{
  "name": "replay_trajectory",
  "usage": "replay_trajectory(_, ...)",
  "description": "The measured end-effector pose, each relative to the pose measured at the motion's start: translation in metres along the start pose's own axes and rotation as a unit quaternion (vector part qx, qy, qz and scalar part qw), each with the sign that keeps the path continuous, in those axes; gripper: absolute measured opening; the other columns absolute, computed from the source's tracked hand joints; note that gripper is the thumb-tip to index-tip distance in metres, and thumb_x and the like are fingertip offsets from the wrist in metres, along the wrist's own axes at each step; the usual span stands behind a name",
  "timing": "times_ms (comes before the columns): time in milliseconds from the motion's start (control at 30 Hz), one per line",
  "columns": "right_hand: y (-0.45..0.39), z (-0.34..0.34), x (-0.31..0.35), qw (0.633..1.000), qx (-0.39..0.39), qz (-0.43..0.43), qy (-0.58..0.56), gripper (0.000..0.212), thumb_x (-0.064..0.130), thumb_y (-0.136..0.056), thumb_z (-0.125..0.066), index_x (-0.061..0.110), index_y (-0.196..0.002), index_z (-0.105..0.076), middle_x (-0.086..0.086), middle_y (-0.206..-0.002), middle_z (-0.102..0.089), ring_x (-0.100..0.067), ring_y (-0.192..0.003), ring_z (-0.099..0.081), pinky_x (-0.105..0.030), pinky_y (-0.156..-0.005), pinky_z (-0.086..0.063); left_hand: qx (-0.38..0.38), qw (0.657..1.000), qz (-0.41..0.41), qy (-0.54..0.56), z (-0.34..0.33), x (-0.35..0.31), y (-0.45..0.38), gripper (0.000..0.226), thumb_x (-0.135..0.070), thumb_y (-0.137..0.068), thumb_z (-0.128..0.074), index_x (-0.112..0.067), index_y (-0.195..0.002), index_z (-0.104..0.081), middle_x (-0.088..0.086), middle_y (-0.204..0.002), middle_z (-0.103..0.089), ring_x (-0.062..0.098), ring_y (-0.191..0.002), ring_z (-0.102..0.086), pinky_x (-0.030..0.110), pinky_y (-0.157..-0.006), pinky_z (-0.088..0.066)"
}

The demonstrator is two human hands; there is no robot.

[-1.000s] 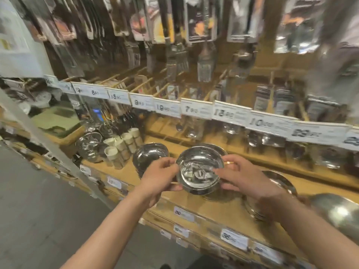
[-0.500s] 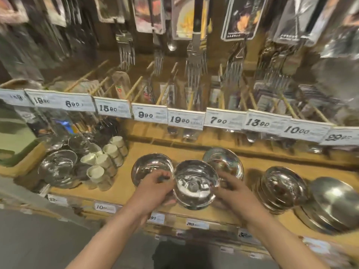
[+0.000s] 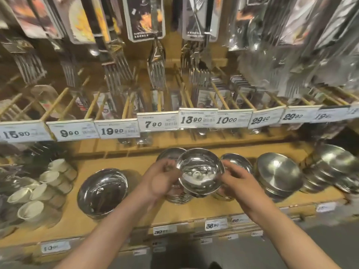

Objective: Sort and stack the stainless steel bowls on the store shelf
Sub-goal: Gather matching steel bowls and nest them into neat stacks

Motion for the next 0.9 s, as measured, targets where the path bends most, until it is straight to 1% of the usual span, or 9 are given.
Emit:
replay_trajectory(67,-0.006,0.022,0.001,1.0,-0.017,0.003,-0.005,0.035,0.011,-0.088,-0.074,0.022,-0.121,-0.069,-0.005,-0.086,-0.064,-0.012,-0.073,-0.063,-0.019,-0.058,-0.053,0.015,1.0,0.0,0.002,-0.021,-0.004,-0.006,0.03,-0.009,-0.092,-0.069,0.004,-0.116,-0.059,0.025,-0.11,-0.071,0.029,-0.088,-0.073,0.04,-0.077,-0.064)
replay_trajectory(233,-0.022,0.078,0.008,0.997,-0.063,0.014,0.03,0.025,0.009,-0.09,-0.07,0.013,-0.115,-0.069,-0.007,-0.079,-0.062,-0.022,-0.076,-0.062,-0.03,-0.059,-0.056,-0.011,1.0,0.017,-0.022,-0.076,-0.01,-0.025,0.027,-0.011,-0.093,-0.069,-0.007,-0.117,-0.057,0.017,-0.095,-0.075,0.032,-0.084,-0.072,0.054,-0.093,-0.058)
replay_trajectory(333,-0.033,0.105,0.013,0.995,-0.06,0.026,0.082,0.024,0.011,-0.09,-0.069,0.015,-0.114,-0.069,-0.017,-0.079,-0.063,-0.028,-0.076,-0.066,-0.041,-0.073,-0.061,-0.038,0.998,0.024,-0.035,-0.103,-0.01,-0.037,0.027,-0.015,-0.093,-0.07,-0.005,-0.117,-0.061,0.018,-0.1,-0.075,0.027,-0.084,-0.077,0.036,-0.077,-0.064)
replay_trajectory(467,-0.046,0.125,0.016,0.989,-0.05,0.052,0.13,0.017,0.012,-0.09,-0.069,0.02,-0.105,-0.071,-0.001,-0.074,-0.066,-0.004,-0.059,-0.063,-0.011,-0.052,-0.049,-0.103,0.993,0.025,-0.044,-0.126,-0.006,-0.045,0.013,-0.016,-0.096,-0.065,-0.007,-0.106,-0.067,0.013,-0.095,-0.076,0.018,-0.065,-0.076,0.022,-0.056,-0.057)
replay_trajectory(567,-0.056,0.133,0.012,0.986,-0.046,0.059,0.149,0.014,0.01,-0.089,-0.07,0.024,-0.094,-0.073,0.004,-0.07,-0.07,0.005,-0.053,-0.061,-0.006,-0.047,-0.044,-0.147,0.985,0.019,-0.086,-0.133,0.0,-0.053,0.014,-0.019,-0.096,-0.066,-0.008,-0.103,-0.069,0.014,-0.093,-0.076,0.022,-0.067,-0.074,0.034,-0.064,-0.062)
replay_trajectory(633,-0.062,0.135,0.01,0.985,-0.035,0.056,0.159,0.016,0.011,-0.089,-0.07,0.027,-0.092,-0.072,0.01,-0.069,-0.073,0.005,-0.055,-0.064,-0.008,-0.048,-0.044,-0.172,0.978,0.007,-0.119,-0.136,0.002,-0.056,0.017,-0.021,-0.094,-0.067,-0.007,-0.102,-0.07,0.016,-0.095,-0.075,0.031,-0.08,-0.073,0.046,-0.079,-0.062)
replay_trajectory(733,-0.069,0.137,0.007,0.98,-0.029,0.055,0.19,0.012,0.017,-0.088,-0.072,0.028,-0.094,-0.072,0.012,-0.074,-0.075,0.002,-0.062,-0.069,-0.012,-0.053,-0.049,-0.195,0.973,0.004,-0.124,-0.138,0.005,-0.061,0.011,-0.017,-0.093,-0.067,-0.008,-0.089,-0.071,0.01,-0.078,-0.074,0.021,-0.061,-0.07,0.038,-0.063,-0.062)
replay_trajectory(800,-0.072,0.139,0.004,0.975,-0.033,0.052,0.211,0.009,0.022,-0.088,-0.073,0.029,-0.094,-0.073,0.008,-0.076,-0.076,-0.007,-0.073,-0.072,-0.025,-0.067,-0.056,-0.193,0.973,0.007,-0.128,-0.139,0.008,-0.064,0.011,-0.013,-0.094,-0.066,-0.008,-0.086,-0.071,0.008,-0.074,-0.073,0.014,-0.052,-0.067,0.029,-0.054,-0.057)
replay_trajectory(900,-0.073,0.139,0.0,0.975,-0.035,0.044,0.214,0.008,0.024,-0.087,-0.073,0.03,-0.093,-0.07,0.005,-0.079,-0.074,-0.014,-0.072,-0.074,-0.036,-0.076,-0.058,-0.18,0.975,0.017,-0.126,-0.138,0.011,-0.069,0.012,-0.01,-0.096,-0.062,-0.005,-0.09,-0.07,0.009,-0.076,-0.073,0.02,-0.057,-0.069,0.033,-0.062,-0.061)
Point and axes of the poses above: each hand's wrist, its own y-axis away from the middle knuckle, its own z-axis out of the back of the hand, x = y × z, the point moved 3 cm from there along -y, towards the middle knuckle
